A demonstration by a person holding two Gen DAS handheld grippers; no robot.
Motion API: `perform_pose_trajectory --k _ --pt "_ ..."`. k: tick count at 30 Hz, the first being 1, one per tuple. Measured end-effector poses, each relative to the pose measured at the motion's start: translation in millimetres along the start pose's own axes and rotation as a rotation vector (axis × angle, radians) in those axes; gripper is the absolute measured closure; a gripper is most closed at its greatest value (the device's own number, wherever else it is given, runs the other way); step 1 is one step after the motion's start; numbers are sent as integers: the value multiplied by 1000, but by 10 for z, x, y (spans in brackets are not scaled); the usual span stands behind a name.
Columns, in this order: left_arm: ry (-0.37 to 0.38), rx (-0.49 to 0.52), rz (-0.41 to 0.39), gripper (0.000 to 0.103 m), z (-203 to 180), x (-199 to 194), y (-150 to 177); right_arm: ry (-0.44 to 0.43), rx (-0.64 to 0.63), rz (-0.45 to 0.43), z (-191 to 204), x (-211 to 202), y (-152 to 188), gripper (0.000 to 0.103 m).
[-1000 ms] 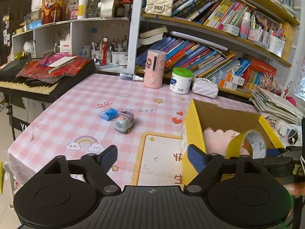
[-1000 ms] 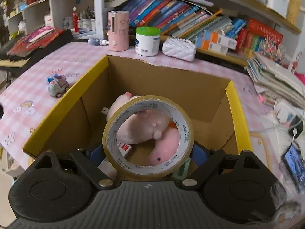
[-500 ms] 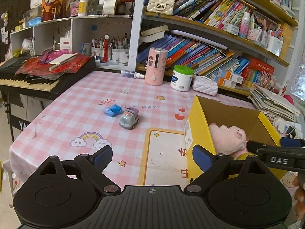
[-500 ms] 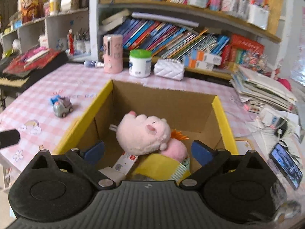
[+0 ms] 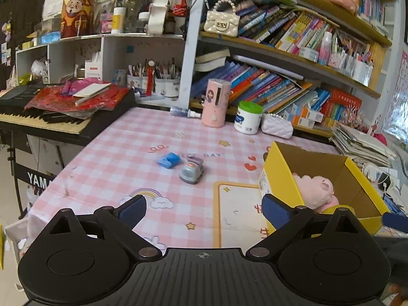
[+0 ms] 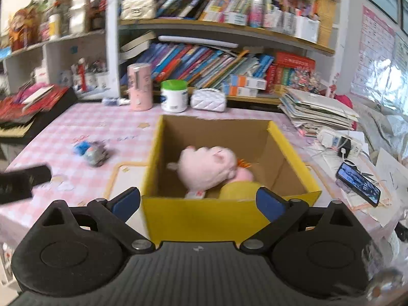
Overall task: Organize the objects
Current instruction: 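Open the right tool to drop the tape and withdraw both tools, then move the right tool toward the small grey toy car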
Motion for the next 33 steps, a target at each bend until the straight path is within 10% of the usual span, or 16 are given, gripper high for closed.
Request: perform_pose_trajectory --k 33 --pt "-45 50 83 3 1355 -436 290 -258 -46 146 2146 -422 501 4"
Point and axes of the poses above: each gripper's, at about its wrist camera, not at the fingertips, and x roughly the way its jaws point, z to its left, y to its underside, the point moved 10 cm from there along x, roughly the way its jaws point, and after that the axes turned 8 degrees about -z, right-handed, at the moved point
